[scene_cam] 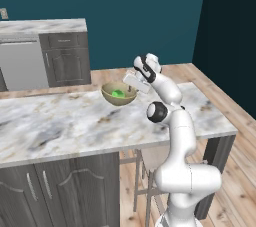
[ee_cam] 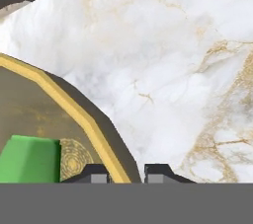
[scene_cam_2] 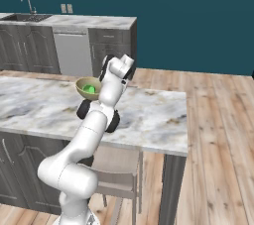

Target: Place the cup inside the bowl on the dining table and move the bowl to any counter.

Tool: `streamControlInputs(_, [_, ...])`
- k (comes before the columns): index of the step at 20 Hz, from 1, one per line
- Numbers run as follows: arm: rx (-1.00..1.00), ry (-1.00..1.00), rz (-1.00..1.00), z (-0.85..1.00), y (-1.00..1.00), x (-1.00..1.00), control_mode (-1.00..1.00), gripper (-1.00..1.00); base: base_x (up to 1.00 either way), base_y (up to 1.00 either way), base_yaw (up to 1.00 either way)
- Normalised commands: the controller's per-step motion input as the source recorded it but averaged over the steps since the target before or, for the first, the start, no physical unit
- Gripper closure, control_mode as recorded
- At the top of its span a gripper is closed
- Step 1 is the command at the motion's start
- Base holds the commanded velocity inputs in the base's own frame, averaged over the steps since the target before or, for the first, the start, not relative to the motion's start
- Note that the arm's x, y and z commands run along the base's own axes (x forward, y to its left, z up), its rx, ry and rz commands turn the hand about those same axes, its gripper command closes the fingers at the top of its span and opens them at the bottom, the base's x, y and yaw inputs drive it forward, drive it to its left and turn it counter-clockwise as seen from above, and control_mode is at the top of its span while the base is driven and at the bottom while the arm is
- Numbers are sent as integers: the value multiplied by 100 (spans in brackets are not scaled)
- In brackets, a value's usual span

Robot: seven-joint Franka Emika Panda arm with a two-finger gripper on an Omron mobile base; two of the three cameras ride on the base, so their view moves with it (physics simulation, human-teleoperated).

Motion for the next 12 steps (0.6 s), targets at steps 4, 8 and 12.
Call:
streamControlInputs(4, [0,0,0,0,0,0,-100,100,0,0,0])
streamControlInputs(8, [0,0,0,0,0,0,-100,100,0,0,0])
streamControlInputs(12, [0,-3,0,2,1,0,-100,100,0,0,0])
